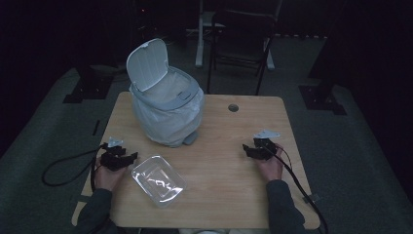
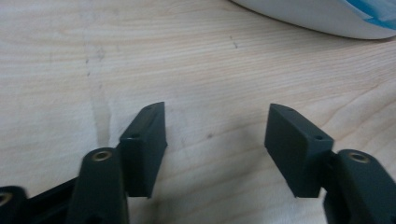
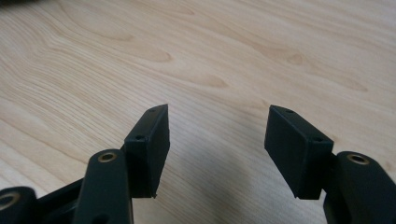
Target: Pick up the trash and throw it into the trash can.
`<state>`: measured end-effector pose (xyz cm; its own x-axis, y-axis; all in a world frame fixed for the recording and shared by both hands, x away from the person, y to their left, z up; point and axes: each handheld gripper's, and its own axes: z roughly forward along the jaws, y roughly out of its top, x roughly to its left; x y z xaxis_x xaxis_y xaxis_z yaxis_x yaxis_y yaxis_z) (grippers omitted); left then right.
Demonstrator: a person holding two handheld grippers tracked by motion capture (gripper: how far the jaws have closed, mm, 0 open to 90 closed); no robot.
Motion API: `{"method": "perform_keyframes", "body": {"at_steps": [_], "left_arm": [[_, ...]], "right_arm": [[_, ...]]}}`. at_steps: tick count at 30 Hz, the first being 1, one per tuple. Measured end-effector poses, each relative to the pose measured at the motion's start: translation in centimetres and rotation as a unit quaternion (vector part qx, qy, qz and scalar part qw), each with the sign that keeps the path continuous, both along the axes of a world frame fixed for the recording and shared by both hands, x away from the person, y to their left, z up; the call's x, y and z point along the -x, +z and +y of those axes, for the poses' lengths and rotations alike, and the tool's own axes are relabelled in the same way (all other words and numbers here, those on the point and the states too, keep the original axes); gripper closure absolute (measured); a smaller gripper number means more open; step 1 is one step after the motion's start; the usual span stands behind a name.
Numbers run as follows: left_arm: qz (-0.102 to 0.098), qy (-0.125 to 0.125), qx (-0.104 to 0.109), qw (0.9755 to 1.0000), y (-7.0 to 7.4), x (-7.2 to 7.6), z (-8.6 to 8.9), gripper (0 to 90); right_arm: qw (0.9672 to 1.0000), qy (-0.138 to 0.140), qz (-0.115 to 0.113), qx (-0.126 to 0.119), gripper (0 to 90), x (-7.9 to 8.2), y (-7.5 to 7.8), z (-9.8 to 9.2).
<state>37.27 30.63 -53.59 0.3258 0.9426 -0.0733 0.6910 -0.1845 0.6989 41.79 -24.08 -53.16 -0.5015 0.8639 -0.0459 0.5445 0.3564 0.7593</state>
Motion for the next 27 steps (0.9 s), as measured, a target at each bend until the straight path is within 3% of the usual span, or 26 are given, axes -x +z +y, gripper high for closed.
{"method": "perform_keyframes", "body": {"at_steps": [3,8,16,22,27], "left_arm": [[-0.007,0.001,0.005,1.0000,0.5,0.6,0.3,42.7],[-0.036,-0.007,0.012,0.9992,2.1,1.9,-0.2,42.7],[-0.072,-0.023,0.021,0.9969,4.0,5.2,-1.7,42.3],[-0.080,-0.039,0.035,0.9954,5.1,7.5,-2.4,42.2],[-0.076,-0.064,0.028,0.9946,5.5,9.3,-3.2,42.2]], "right_arm": [[1.0000,-0.004,0.005,-0.002,39.0,-0.1,-0.6,-0.1],[0.9998,-0.012,0.012,-0.005,38.7,0.0,-1.3,-0.6],[0.9996,-0.019,0.015,-0.013,37.5,-0.1,-1.6,-1.2],[0.9995,-0.021,0.018,-0.016,37.0,-0.2,-1.6,-1.2],[0.9994,-0.020,0.020,-0.018,36.3,-0.3,-1.6,-1.3]]}}
